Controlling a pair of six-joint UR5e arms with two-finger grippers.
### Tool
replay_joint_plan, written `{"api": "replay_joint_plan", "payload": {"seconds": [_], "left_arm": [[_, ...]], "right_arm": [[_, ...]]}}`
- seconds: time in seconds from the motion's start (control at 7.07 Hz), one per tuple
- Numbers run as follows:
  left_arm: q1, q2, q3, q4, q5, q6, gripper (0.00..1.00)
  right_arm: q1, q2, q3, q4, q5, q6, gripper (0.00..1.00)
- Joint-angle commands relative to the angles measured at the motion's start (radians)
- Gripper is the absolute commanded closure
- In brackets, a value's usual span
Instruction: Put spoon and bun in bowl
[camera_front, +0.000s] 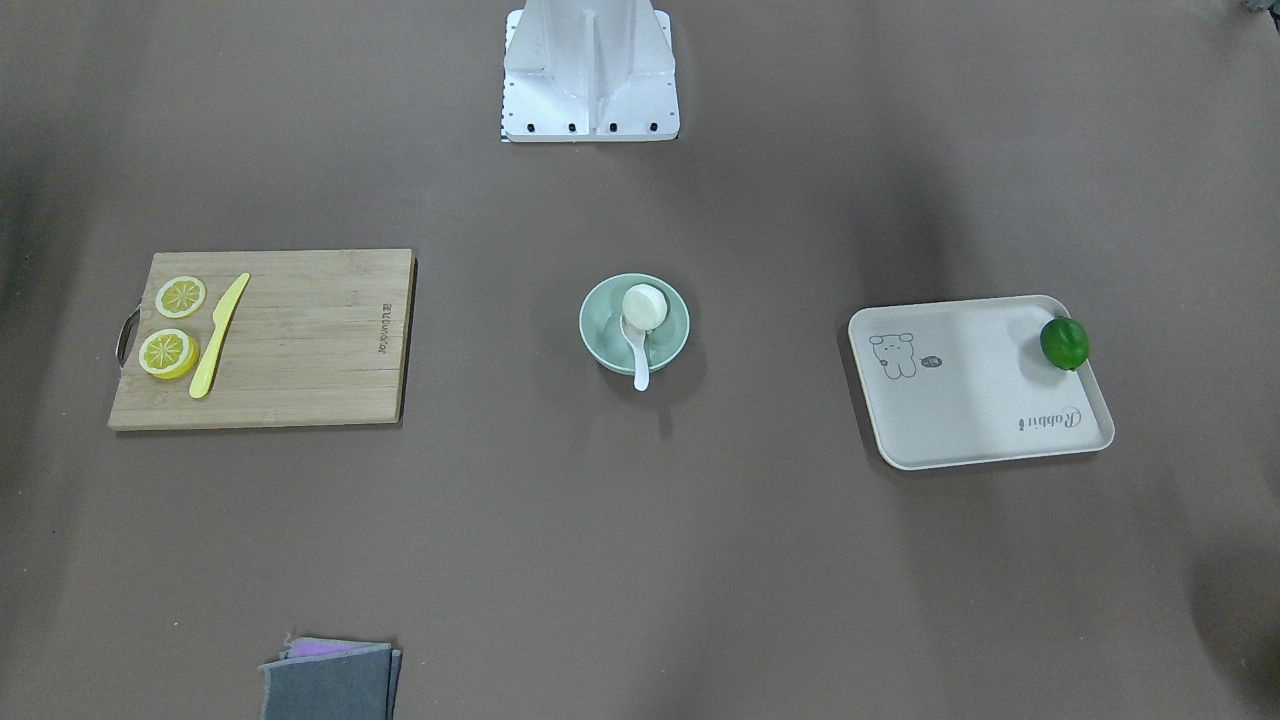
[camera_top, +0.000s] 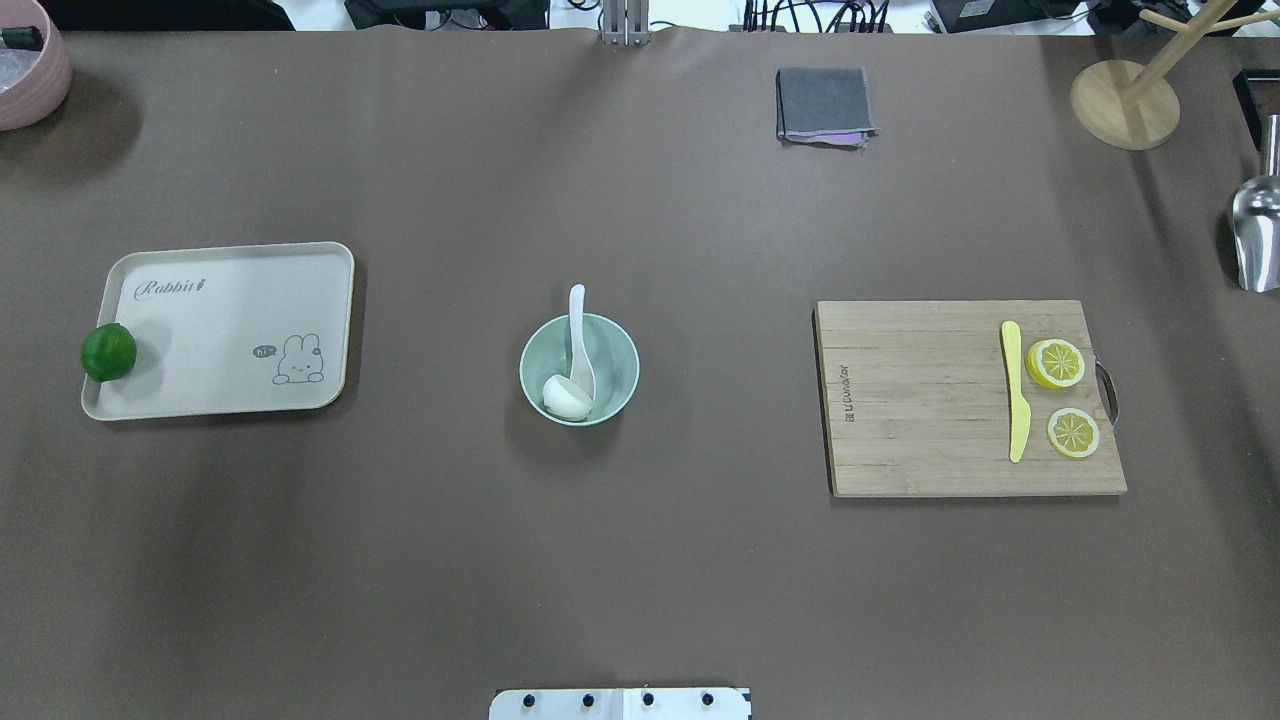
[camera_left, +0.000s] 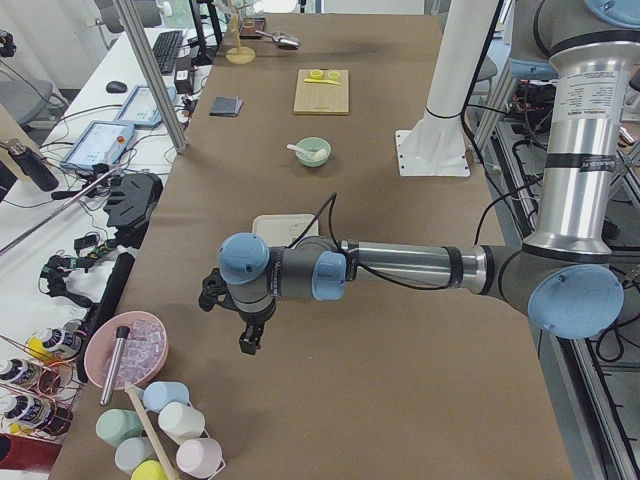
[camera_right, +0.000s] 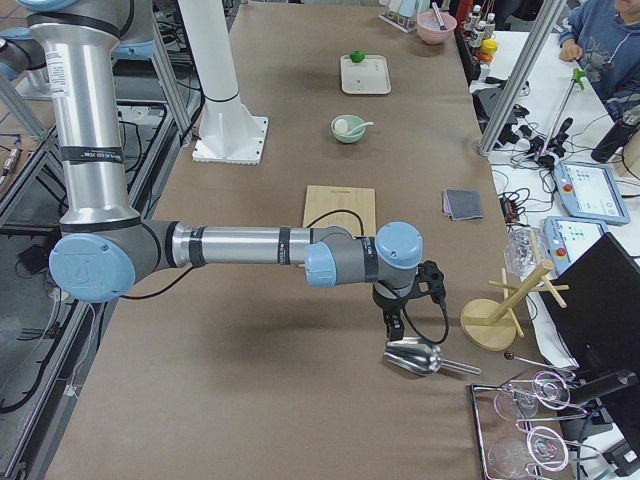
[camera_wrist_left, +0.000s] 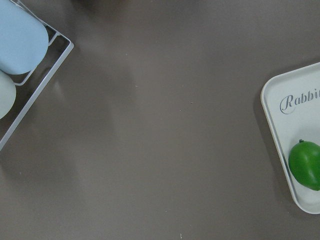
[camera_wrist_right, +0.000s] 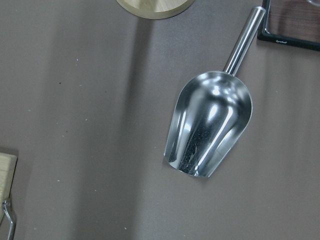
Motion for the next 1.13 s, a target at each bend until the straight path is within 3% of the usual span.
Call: {"api": "replay_joint_plan", "payload": {"seconds": [0.0, 0.99], "left_arm": [[-0.008, -0.007, -0.003, 0.0, 0.0, -0.045, 0.03], [-0.008, -0.01, -0.037, -0.028, 0.006, -0.059, 0.03]], "right_arm": [[0.0, 0.001, 0.003, -0.001, 0.004, 0.002, 0.0], [0.0, -0.024, 0.008, 0.011, 0.007, 0.012, 0.0]]}}
